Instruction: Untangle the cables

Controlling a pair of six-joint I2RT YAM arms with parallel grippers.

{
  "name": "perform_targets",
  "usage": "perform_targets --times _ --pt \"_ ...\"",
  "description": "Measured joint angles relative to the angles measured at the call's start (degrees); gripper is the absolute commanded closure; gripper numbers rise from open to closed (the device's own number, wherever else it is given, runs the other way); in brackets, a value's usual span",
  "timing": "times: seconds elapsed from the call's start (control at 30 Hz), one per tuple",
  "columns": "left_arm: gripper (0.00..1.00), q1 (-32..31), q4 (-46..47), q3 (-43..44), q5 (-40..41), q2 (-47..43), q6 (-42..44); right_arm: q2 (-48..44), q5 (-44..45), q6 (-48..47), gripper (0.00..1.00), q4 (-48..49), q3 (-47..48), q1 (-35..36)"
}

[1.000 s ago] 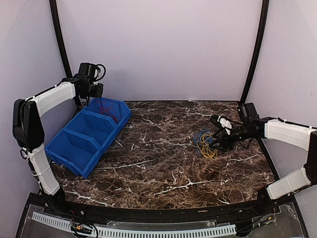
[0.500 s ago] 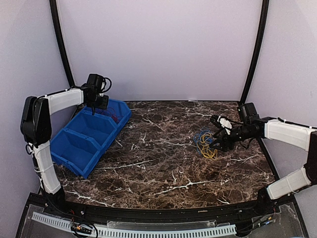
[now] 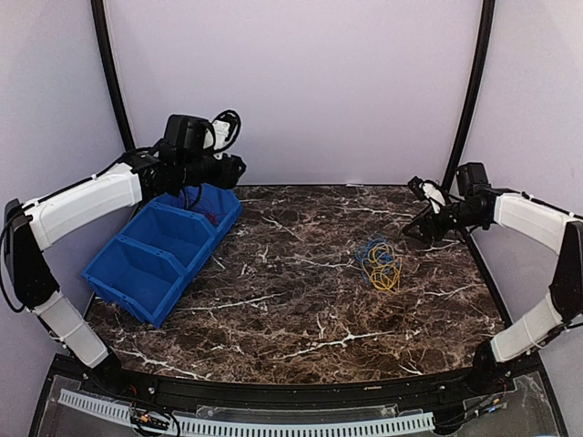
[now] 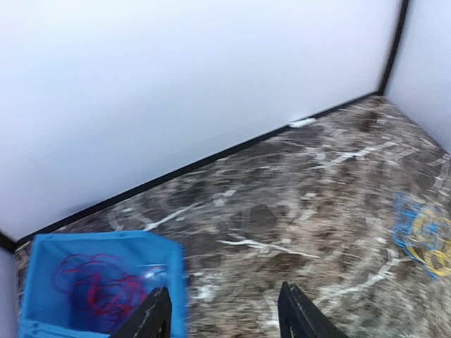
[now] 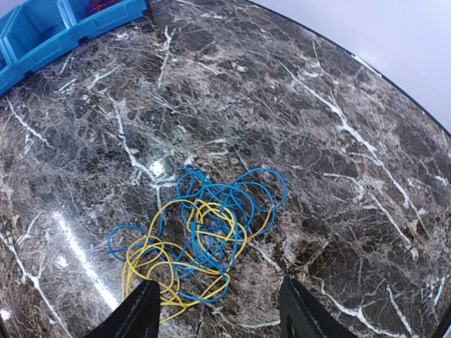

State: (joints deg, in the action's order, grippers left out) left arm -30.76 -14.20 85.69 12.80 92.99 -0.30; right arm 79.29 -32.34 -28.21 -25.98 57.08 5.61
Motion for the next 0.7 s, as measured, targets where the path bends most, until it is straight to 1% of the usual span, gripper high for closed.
perform_targets --times 0.07,0.13,0.2,0.3,0.37,0.5,0.57,0.7 --pt "0.47 -5.07 2.95 -3.39 -3.10 -2.60 -0.31 3.19 0.90 -0.02 0.44 -1.11 2.01 -0.72" --pt "0.48 -9.94 6.21 -6.75 -6.64 -3.37 -1.57 6.21 1.44 -0.04 0.45 -2.21 3.08 -0.98" --pt "0.49 -13.09 9.55 -10.05 -10.21 -2.67 -3.43 8.96 1.55 -0.04 0.45 -3.58 3.89 -1.01" --pt "0.48 -15.41 13.22 -12.37 -14.47 1.36 -7.17 11.85 1.29 0.04 0.45 -4.83 5.03 -1.01" --pt "0.46 -16.06 15.98 -11.78 -16.72 5.88 -10.45 13.60 0.98 0.26 0.44 -4.94 6.08 -1.01" --pt "0.44 -16.98 20.22 -7.67 -19.15 16.04 -17.31 15.52 0.94 0.98 0.42 -4.63 6.97 -0.33" --pt "0.44 -17.27 22.99 -4.63 -19.69 21.29 -20.57 16.04 1.16 1.27 0.41 -4.39 6.97 0.48" --pt "0.45 -17.55 27.47 1.20 -20.41 28.98 -25.16 16.39 2.16 1.38 0.40 -3.74 6.97 2.73"
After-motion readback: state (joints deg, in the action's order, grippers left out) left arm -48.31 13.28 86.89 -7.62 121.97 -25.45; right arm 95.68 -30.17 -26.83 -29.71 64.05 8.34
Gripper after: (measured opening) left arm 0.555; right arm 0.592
